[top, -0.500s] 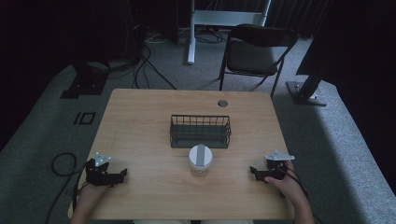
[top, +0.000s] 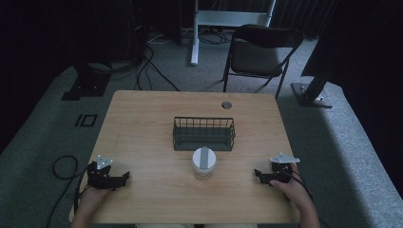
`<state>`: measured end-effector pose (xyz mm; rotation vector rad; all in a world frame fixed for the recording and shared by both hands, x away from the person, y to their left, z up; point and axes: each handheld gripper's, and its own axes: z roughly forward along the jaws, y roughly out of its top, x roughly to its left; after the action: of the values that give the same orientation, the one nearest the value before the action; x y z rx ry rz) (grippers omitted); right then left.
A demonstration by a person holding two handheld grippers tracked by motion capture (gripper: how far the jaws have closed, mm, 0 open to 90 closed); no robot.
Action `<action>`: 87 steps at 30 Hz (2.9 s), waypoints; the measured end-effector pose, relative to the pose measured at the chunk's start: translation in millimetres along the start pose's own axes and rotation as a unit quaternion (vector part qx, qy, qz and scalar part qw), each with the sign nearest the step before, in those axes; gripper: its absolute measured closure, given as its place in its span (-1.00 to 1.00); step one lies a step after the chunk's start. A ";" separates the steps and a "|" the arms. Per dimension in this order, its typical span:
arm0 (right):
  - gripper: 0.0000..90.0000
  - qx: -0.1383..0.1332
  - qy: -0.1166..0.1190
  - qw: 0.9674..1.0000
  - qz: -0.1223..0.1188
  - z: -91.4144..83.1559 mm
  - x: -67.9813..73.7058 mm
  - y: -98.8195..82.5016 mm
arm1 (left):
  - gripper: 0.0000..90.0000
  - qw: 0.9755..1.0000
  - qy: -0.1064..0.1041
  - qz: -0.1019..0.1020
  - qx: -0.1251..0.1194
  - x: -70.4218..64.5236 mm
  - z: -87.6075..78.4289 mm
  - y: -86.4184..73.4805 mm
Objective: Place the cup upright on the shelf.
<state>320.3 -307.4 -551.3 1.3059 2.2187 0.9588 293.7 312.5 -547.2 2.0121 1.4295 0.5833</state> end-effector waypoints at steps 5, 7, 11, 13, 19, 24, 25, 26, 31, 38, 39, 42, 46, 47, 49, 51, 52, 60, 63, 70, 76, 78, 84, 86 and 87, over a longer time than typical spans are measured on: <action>-0.75 0.000 0.000 1.000 0.000 0.0 0.0 -0.1 | -0.97 1.000 0.000 0.000 0.000 -0.1 0.0 -0.1; -0.75 0.000 0.000 1.000 -0.001 0.0 0.0 -0.1 | -0.97 1.000 0.000 0.000 0.000 0.0 -0.1 -0.1; -0.75 0.000 0.000 1.000 -0.001 0.0 0.0 -0.2 | -0.97 1.000 0.000 0.000 0.000 0.0 -0.1 -0.1; -0.75 -0.001 0.000 1.000 -0.001 -0.1 0.1 -0.2 | -0.97 1.000 0.000 0.000 0.000 -0.1 -0.1 -0.1; -0.74 -0.002 0.000 1.000 0.000 -0.3 1.6 -0.3 | -0.97 1.000 -0.002 0.003 0.001 -0.3 -0.2 0.0; -0.74 -0.008 -0.006 1.000 0.002 -0.6 1.5 0.6 | -0.97 1.000 -0.002 0.002 0.001 -0.3 -0.1 0.0; -0.74 -0.010 -0.004 1.000 0.000 -0.6 2.6 1.0 | -0.97 1.000 -0.002 0.002 0.001 -0.4 -0.1 0.0; -0.74 -0.013 0.001 1.000 0.000 -0.8 4.1 1.5 | -0.97 1.000 -0.002 0.002 0.001 -0.4 -0.1 0.0; -0.74 -0.021 0.020 1.000 -0.001 -2.0 10.6 6.6 | -0.97 1.000 -0.002 0.002 0.001 -0.3 -0.2 0.0; -0.74 -0.022 0.026 0.999 -0.013 0.3 18.7 14.6 | -0.97 1.000 -0.002 0.001 0.000 -0.5 -0.1 0.0; -0.74 -0.021 0.028 0.999 -0.015 0.9 20.3 15.6 | -0.97 1.000 -0.002 0.001 0.000 -0.4 -0.1 0.0; -0.74 -0.026 0.039 0.999 -0.013 2.6 24.6 18.4 | -0.97 1.000 -0.002 0.002 0.000 -0.4 -0.1 0.0; -0.74 -0.032 0.053 0.998 -0.017 4.3 31.7 21.9 | -0.97 1.000 -0.002 0.001 0.000 -0.4 0.0 0.0; -0.74 -0.032 0.055 0.998 -0.018 4.5 33.7 22.8 | -0.97 1.000 -0.002 0.001 0.000 -0.4 -0.1 0.0; -0.74 -0.033 0.060 0.997 -0.024 5.0 36.8 24.4 | -0.97 1.000 -0.002 0.001 0.000 -0.4 -0.1 0.0; -0.74 -0.034 0.070 0.996 -0.032 5.6 41.4 26.3 | -0.97 1.000 -0.002 0.002 0.000 -0.4 -0.1 0.0; -0.74 -0.033 0.074 0.996 -0.031 5.6 43.2 26.8 | -0.97 1.000 -0.002 0.002 0.001 -0.4 -0.1 0.1; -0.74 -0.034 0.098 0.994 -0.039 8.0 56.2 30.5 | -0.97 1.000 -0.002 0.002 0.001 -0.3 -0.1 0.1; -0.74 -0.038 0.105 0.993 -0.039 9.3 60.6 32.1 | -0.97 1.000 -0.002 0.002 0.001 -0.3 -0.1 0.1; -0.74 -0.045 0.130 0.989 -0.052 13.1 73.3 35.9 | -0.97 1.000 -0.002 0.002 0.001 -0.3 -0.1 0.1; -0.75 -0.050 0.150 0.985 -0.068 14.9 86.3 39.4 | -0.97 1.000 -0.002 0.002 0.000 -0.4 -0.1 0.1; -0.75 -0.052 0.159 0.983 -0.072 15.5 91.2 40.4 | -0.97 1.000 -0.002 0.002 0.001 -0.3 -0.1 0.1; -0.75 -0.054 0.173 0.980 -0.088 19.2 103.2 43.2 | -0.97 1.000 -0.002 0.002 0.001 -0.3 -0.1 0.1; -0.75 -0.054 0.175 0.979 -0.087 20.2 105.0 43.8 | -0.97 1.000 -0.002 0.002 0.001 -0.3 -0.1 0.1; -0.75 -0.055 0.180 0.978 -0.089 21.5 109.9 45.7 | -0.97 1.000 -0.002 0.002 0.001 -0.3 -0.1 0.1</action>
<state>307.7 -188.6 -532.0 0.9210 2.4538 1.3120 293.6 312.3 -547.1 2.0162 1.4245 0.5800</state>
